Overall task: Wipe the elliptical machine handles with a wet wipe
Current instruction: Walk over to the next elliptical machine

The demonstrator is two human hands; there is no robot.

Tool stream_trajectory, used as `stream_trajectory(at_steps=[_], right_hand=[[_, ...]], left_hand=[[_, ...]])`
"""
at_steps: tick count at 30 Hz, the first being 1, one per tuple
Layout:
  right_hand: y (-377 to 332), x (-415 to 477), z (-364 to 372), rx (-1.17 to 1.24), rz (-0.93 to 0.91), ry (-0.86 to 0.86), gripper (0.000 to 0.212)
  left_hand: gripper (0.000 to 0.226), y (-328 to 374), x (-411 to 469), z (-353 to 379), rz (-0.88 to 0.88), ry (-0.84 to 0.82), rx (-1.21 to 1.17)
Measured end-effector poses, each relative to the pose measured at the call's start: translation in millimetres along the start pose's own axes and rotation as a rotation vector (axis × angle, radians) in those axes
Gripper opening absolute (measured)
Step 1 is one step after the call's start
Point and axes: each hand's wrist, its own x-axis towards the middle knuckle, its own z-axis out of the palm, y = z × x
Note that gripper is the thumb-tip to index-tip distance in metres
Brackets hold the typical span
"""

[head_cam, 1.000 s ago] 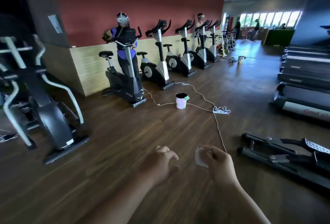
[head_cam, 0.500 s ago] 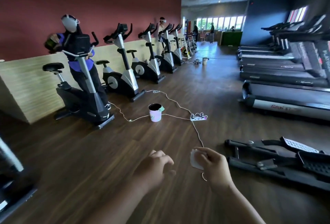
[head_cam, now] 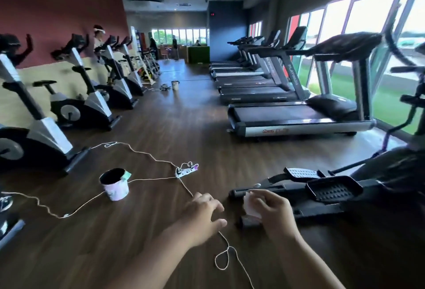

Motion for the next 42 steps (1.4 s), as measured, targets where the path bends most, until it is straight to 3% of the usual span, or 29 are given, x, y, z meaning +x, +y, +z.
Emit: stream_trajectory(at_steps=[7, 17, 29, 42], right_hand=[[1.5, 84.0, -25.9, 0.010, 0.052, 0.298, 0.022], [32.7, 187.3, -134.3, 0.074, 0.091, 0.654, 0.024], [57.1, 333.3, -318.0, 0.058, 0.094, 0.831, 0.010], [61.5, 398.2, -392.0, 0.045, 0.089, 0.967, 0.011]], left_hand=[[0.041, -1.1, 151.6, 5.5, 0.276, -0.110, -0.016], [0.041, 88.0, 338.5, 54.0, 0.623, -0.188, -0.024], [0.041, 255.6, 548.3, 134.8, 0.765, -0.298, -0.070], [0.043, 339.9, 652.7, 174.0, 0.965, -0.357, -0.140]])
